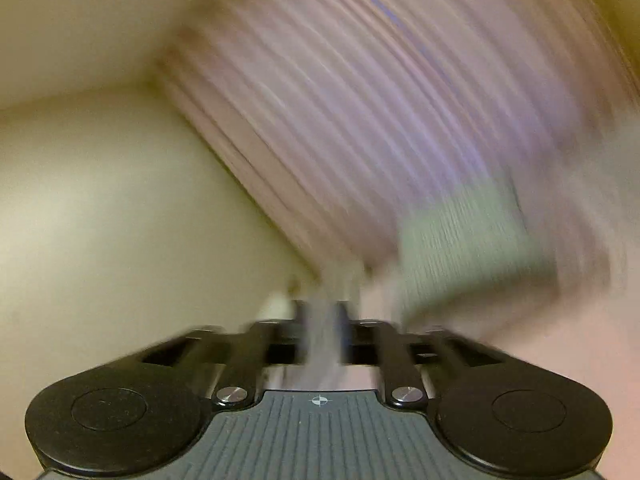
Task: Fold large clothes
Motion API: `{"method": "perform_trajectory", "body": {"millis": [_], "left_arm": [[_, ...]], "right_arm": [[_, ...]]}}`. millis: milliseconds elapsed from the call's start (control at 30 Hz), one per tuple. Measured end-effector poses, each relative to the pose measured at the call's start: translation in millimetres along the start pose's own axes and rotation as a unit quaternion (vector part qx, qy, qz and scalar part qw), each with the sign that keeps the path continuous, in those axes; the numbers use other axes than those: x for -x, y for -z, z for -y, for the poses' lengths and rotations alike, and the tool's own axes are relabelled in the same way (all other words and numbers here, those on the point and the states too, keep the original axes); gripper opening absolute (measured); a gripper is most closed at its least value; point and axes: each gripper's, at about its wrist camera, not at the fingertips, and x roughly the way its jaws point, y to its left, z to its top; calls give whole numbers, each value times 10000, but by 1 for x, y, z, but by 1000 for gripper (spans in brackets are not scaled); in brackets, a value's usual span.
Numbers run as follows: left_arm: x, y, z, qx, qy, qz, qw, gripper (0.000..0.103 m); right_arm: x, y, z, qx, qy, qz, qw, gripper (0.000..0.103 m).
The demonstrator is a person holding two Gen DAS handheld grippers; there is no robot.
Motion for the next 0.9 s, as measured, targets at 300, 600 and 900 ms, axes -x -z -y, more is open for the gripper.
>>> {"method": "perform_trajectory", "body": {"millis": [300,600,900], "left_arm": [[-79,91,-105,-1782,-368,-1294,9747,34],[-202,120,-185,-2261,-323,-1927,9543,48],[-239,87,-354,1833,-1302,-2037,9529,37]], "right_arm": [[-102,195,123,-1398,2055,-1910,9496,64],[-120,297,174,-1751,2962,-2325,9097,64],[-140,309,176,-1826,3150,-2419,8994,64]]}}
